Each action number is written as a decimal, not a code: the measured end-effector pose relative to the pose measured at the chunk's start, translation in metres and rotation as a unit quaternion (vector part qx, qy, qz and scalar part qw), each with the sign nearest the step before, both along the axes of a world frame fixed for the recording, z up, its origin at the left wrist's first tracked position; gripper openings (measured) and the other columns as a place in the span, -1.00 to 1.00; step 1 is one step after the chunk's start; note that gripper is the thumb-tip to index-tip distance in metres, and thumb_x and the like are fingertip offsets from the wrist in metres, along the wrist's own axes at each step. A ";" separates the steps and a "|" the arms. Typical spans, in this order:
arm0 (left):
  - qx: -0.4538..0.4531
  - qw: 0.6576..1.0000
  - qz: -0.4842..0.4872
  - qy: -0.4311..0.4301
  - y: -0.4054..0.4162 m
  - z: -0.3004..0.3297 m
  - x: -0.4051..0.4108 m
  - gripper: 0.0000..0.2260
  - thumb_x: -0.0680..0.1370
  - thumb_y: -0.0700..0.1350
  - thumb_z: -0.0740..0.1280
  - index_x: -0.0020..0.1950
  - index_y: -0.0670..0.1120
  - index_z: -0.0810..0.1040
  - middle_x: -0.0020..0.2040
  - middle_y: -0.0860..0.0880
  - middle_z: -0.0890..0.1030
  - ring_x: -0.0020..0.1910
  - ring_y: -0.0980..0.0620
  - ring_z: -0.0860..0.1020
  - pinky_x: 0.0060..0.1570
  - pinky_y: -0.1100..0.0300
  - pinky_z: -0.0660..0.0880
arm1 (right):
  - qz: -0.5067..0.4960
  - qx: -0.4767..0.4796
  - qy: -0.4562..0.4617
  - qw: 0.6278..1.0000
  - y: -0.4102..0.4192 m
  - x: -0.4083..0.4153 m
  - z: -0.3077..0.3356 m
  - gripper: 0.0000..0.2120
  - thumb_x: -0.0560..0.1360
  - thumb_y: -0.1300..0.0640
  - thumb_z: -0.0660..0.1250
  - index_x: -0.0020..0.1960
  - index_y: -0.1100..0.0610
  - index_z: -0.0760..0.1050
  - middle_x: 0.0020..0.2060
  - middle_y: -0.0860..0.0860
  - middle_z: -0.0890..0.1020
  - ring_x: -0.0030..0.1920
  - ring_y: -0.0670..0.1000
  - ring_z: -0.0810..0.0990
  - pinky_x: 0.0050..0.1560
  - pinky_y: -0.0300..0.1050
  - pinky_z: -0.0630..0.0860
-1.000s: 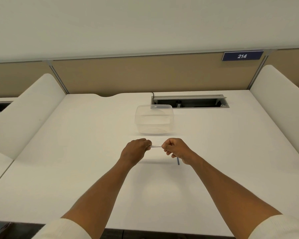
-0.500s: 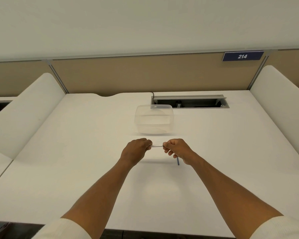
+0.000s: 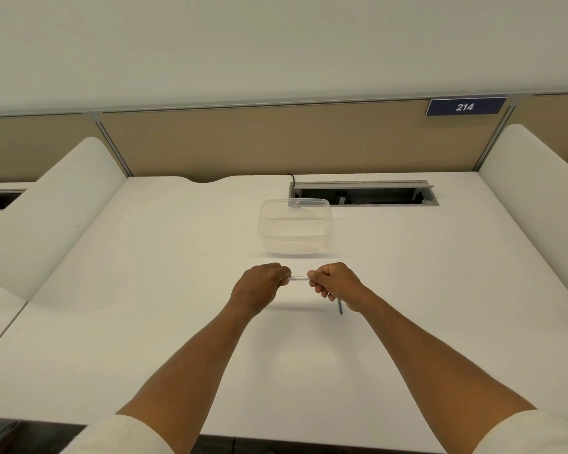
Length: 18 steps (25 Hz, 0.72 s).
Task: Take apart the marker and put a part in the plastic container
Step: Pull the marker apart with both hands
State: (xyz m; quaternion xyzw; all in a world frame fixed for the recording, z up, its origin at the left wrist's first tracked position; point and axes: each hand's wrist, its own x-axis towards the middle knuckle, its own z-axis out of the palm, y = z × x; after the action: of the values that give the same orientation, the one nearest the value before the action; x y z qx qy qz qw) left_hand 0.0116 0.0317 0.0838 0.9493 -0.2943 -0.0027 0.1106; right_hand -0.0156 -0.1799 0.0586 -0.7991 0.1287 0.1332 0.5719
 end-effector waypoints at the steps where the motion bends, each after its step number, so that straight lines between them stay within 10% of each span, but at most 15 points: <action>1: -0.002 1.000 0.000 0.001 0.000 0.001 0.000 -0.90 0.62 -0.16 0.23 0.00 -0.03 0.53 -0.18 0.01 0.55 -0.24 -0.11 0.50 -0.30 0.07 0.43 | -0.004 -0.006 -0.006 1.000 0.001 0.001 0.000 -0.72 0.51 -0.04 0.37 -0.28 0.09 0.63 -0.42 -0.04 0.64 -0.44 -0.08 0.52 -0.42 -0.22 0.43; 18: -0.051 0.994 -0.022 0.090 0.003 0.001 0.022 -0.68 0.48 -0.43 0.12 -0.03 -0.09 0.54 -0.26 0.06 0.44 -0.24 -0.02 0.39 -0.21 0.00 0.44 | -0.049 -0.018 -0.081 0.995 0.007 0.006 0.006 -0.89 0.48 0.22 0.42 -0.22 0.21 0.64 -0.42 0.02 0.62 -0.43 -0.04 0.54 -0.39 -0.23 0.53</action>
State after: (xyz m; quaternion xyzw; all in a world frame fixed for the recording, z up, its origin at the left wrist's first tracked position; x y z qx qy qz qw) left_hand 0.0333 0.0352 0.0851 0.9315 -0.3037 -0.0760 0.1851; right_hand -0.0095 -0.1730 0.0645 -0.8101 0.1237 0.0374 0.5720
